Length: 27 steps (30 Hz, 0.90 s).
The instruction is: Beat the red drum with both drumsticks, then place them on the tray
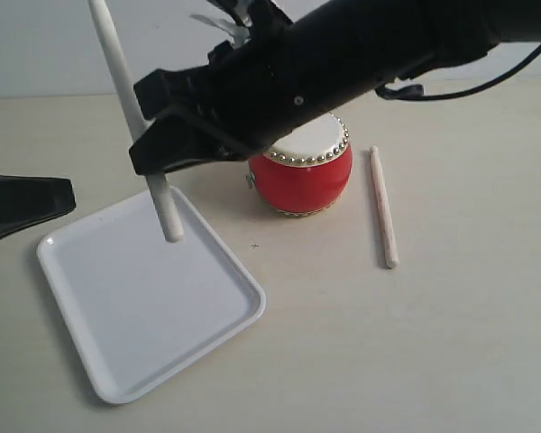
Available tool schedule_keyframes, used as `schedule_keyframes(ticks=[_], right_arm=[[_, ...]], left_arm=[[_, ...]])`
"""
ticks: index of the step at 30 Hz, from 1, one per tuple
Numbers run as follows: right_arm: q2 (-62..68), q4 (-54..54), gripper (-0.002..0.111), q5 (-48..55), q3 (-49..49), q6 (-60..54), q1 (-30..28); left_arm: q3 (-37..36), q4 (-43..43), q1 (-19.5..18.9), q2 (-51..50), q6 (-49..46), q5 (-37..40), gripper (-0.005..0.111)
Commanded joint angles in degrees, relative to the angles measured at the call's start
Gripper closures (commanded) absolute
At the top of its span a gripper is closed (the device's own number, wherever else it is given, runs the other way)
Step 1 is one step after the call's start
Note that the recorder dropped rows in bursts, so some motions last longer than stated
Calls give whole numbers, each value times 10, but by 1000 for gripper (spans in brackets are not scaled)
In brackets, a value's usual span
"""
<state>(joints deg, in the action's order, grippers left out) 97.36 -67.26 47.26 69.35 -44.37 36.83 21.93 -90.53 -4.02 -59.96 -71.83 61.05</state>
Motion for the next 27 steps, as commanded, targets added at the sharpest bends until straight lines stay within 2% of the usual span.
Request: schedule_keyframes(ticks=[1,3,9,13,24,27], right_arm=[[-5,-63,108,-5,-56,-61,2],[-5,-99,108,2,-80,-92,2],[-5,-253,108,40,-137,-218,2],[-5,-309,108,47,-166,-277,2],[-3,-299,108,55,-193,-301,2],[11,-302,108,68,-194,-309,2]], left_arm=[[1,-72,0,-32,-74,66,107],[1,-78,0,-47,-95,89,107],[1,-74,0,-106,-120,89,107],[-5,-74,0,-131,-137,89,107],[-7,-86,0,-136,-156,89,106],[-7,-82,0,-136,-156,89,94]])
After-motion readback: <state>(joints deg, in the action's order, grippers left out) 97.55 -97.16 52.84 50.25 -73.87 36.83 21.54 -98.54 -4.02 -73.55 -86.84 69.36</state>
